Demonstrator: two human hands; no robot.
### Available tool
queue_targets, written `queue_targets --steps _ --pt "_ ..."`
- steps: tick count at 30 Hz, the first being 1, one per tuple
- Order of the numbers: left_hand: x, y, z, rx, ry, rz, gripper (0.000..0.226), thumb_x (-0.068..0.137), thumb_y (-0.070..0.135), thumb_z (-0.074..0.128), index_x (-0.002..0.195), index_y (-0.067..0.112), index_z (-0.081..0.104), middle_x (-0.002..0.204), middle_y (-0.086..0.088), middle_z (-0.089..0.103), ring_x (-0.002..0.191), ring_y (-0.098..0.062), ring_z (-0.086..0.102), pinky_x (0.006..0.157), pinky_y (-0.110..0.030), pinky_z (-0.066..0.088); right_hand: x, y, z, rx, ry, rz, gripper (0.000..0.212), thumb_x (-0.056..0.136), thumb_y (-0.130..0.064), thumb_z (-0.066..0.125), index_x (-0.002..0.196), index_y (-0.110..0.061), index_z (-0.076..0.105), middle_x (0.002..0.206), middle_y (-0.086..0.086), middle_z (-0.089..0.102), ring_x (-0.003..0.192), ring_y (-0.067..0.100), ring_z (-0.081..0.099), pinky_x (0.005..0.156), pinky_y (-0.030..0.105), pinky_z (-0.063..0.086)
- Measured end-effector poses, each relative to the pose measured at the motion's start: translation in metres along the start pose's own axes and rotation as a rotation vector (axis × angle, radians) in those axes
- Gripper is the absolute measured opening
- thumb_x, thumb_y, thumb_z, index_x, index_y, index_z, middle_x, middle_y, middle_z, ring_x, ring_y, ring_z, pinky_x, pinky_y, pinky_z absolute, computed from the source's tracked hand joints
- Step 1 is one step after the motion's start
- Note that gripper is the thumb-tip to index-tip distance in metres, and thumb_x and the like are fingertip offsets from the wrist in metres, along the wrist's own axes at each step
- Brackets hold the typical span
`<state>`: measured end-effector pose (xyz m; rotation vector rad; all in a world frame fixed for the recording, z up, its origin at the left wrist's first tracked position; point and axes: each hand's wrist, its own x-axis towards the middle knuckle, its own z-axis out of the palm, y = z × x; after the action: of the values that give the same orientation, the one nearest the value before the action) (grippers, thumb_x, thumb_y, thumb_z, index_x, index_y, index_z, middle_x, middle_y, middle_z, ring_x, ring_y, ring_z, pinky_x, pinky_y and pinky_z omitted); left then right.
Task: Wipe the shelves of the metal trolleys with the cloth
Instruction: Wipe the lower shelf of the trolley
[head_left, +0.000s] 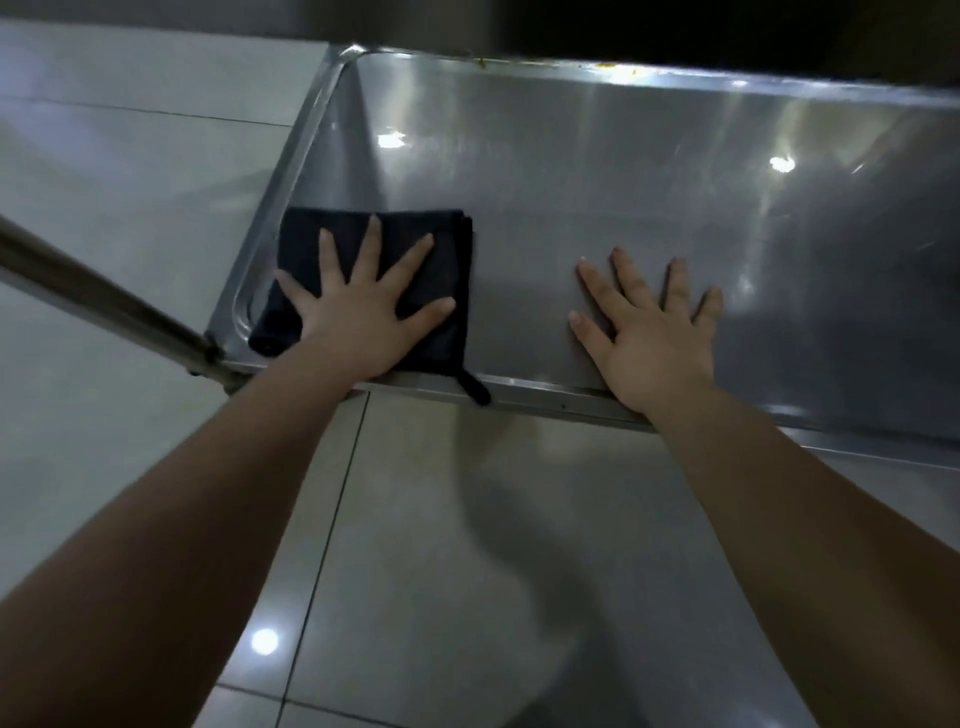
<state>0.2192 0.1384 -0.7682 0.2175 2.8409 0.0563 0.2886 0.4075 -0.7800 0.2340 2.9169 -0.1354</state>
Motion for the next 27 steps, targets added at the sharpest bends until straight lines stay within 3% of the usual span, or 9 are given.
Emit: queue_targets --steps 6,11,15,18,21,27 --pt "-0.035 -0.023 0.002 -0.023 -0.041 -0.052 0.077 0.071 0.092 0.016 0.139 0.069 -0.010 0.161 0.016 -0.022 0.148 -0.033 -0.020 0.108 -0.075 -0.006 -0.002 -0.003 -0.001 -0.002 -0.013 -0.007 0.059 0.096 -0.067 0.013 0.151 -0.051 -0.005 0.164 -0.014 -0.010 0.148 0.040 -0.015 0.114 0.065 -0.008" --pt "-0.029 0.027 0.006 -0.011 -0.042 -0.049 0.075 0.078 0.089 0.018 0.141 0.065 -0.014 0.161 0.011 -0.023 0.146 -0.039 -0.023 0.105 -0.078 -0.008 -0.002 0.004 -0.008 0.039 -0.080 -0.037 0.059 0.098 -0.065 0.017 0.151 -0.051 -0.003 0.163 -0.015 -0.012 0.148 0.039 -0.018 0.114 0.064 -0.010" --pt "-0.035 0.042 0.003 -0.006 -0.059 -0.058 0.074 0.081 0.087 0.019 0.143 0.063 -0.015 0.161 0.010 -0.024 0.146 -0.039 -0.024 0.106 -0.078 -0.006 -0.004 0.047 -0.033 -0.038 -0.189 -0.172 0.062 0.099 -0.060 0.026 0.153 -0.046 -0.002 0.164 -0.011 -0.009 0.150 0.033 -0.011 0.118 0.059 -0.003" --pt "-0.041 0.070 0.002 -0.001 -0.091 -0.047 0.075 0.082 0.085 0.017 0.144 0.060 -0.016 0.161 0.007 -0.025 0.145 -0.042 -0.023 0.105 -0.079 -0.005 -0.025 0.101 -0.035 -0.109 -0.216 -0.070 0.061 0.099 -0.062 0.022 0.153 -0.048 -0.005 0.164 -0.009 -0.012 0.148 0.040 -0.014 0.118 0.057 -0.006" --pt "-0.047 0.136 0.008 0.020 -0.092 0.056 0.076 0.082 0.086 0.015 0.145 0.058 -0.018 0.161 0.005 -0.027 0.144 -0.045 -0.024 0.102 -0.081 -0.007 -0.047 0.137 -0.022 0.044 -0.177 0.071 0.059 0.100 -0.060 0.023 0.153 -0.049 -0.001 0.164 -0.011 -0.009 0.148 0.040 -0.013 0.118 0.056 -0.009" --pt "-0.065 0.267 0.026 0.018 -0.126 0.186 0.077 0.085 0.084 0.013 0.148 0.053 -0.018 0.160 0.000 -0.030 0.141 -0.049 -0.028 0.095 -0.083 -0.013 -0.048 0.142 -0.011 0.562 0.137 0.126 0.046 0.106 -0.038 0.034 0.150 -0.028 0.037 0.161 -0.003 0.026 0.151 0.025 0.001 0.121 0.043 -0.007"
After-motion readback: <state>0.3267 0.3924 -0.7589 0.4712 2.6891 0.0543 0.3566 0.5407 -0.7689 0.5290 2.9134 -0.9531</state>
